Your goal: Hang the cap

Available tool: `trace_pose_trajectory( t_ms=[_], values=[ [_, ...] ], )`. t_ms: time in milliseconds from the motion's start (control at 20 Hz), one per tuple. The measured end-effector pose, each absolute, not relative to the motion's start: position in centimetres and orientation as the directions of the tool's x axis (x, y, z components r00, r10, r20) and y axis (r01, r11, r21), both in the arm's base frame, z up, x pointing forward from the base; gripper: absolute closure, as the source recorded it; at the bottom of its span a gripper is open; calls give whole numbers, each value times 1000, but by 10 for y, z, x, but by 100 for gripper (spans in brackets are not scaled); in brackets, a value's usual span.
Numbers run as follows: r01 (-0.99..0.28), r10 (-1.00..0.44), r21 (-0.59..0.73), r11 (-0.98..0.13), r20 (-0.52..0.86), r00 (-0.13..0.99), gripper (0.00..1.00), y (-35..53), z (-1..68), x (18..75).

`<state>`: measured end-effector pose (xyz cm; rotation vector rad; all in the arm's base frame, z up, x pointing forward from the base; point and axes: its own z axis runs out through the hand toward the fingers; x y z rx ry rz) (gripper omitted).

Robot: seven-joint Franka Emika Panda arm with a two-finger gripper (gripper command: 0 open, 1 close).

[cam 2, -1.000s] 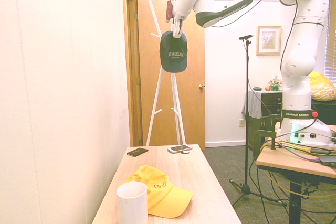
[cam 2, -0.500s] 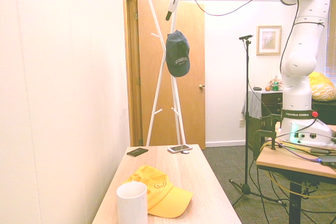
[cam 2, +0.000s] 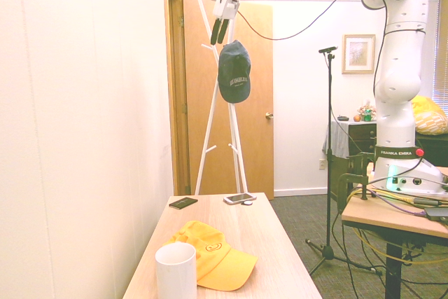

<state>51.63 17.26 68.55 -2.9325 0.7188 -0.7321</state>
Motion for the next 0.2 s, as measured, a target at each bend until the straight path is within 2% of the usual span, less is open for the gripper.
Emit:
trace_pose_trajectory(
  t_ms=[200],
  values=[
    [-502, -534, -187, -844, 222, 816, 0, 167, 664, 513]
  ],
)
